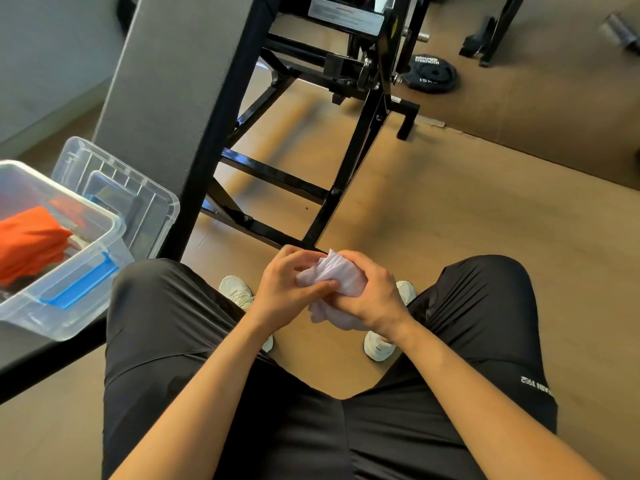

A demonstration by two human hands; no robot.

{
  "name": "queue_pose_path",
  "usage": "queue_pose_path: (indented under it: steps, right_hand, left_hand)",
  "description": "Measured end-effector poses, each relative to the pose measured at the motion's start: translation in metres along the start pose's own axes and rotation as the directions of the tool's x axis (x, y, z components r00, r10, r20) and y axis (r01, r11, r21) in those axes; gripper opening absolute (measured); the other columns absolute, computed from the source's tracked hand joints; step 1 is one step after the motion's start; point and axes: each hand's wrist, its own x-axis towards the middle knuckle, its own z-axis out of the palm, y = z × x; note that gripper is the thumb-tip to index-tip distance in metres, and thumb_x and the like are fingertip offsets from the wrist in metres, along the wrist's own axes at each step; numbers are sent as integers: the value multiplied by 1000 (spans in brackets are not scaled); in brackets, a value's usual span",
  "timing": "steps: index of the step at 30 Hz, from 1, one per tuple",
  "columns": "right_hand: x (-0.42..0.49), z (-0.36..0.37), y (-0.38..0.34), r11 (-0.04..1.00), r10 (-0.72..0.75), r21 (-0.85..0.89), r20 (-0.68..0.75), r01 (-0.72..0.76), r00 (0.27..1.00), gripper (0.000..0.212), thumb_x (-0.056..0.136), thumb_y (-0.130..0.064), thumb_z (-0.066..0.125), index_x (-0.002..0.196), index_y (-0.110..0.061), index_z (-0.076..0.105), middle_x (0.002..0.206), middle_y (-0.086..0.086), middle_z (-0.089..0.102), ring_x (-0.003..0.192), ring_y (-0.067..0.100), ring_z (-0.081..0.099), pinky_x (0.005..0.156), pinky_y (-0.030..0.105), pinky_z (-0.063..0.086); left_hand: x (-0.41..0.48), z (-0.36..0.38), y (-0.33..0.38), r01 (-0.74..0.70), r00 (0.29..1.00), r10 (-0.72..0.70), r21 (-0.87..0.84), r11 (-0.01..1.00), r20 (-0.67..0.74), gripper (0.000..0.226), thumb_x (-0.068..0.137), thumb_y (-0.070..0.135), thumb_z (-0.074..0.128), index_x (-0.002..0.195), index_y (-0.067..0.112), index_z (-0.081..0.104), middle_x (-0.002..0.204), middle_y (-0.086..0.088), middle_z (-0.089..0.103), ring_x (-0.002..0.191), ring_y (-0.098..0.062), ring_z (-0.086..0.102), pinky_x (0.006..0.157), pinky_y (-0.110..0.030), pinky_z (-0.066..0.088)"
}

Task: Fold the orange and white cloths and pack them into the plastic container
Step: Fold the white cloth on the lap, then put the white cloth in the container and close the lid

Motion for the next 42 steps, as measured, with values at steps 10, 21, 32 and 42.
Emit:
queue_pose_path:
  steps: [10, 21, 32, 42]
  right_hand:
    - [9, -18, -62, 985, -43, 174, 323, -15, 945, 73, 66, -28, 92, 126, -30, 50, 113, -10, 65, 99, 8, 69, 74, 27, 61]
    - [45, 55, -145, 950, -294, 239, 474, 199, 830, 67, 78, -29, 83, 134, -40, 49, 124, -21, 54, 112, -1, 58, 77, 19, 58]
    - [153, 166, -174, 938, -302, -59, 351, 343, 886, 52, 83, -35, 78, 130, -24, 58, 127, -1, 60, 106, 11, 59, 90, 32, 57]
    - [230, 237, -168, 811, -84, -520, 348, 267, 934, 47, 88, -23, 68, 130, -12, 52, 124, 16, 57, 114, 36, 56, 95, 43, 49]
  left_hand:
    - [-16, -54, 35, 98, 929, -5, -233, 968, 369, 64, 91, 9, 72, 147, 18, 43, 131, -6, 60, 119, -25, 63, 91, -39, 60]
    - [-77, -155, 56, 15, 920, -87, -187, 982, -383, 38, 83, 13, 81, 116, 23, 66, 92, 16, 73, 87, -6, 71, 67, -22, 58]
    - [-95, -300, 42, 185, 737, 81, 315, 931, -671, 53, 72, 31, 88, 118, 19, 64, 107, -3, 71, 91, -26, 67, 78, -33, 57]
    - [-48, -362, -14, 229, 929, 125, 807, 545, -349, 49, 71, 27, 87, 112, 14, 65, 109, -12, 70, 90, -32, 67, 78, -38, 57]
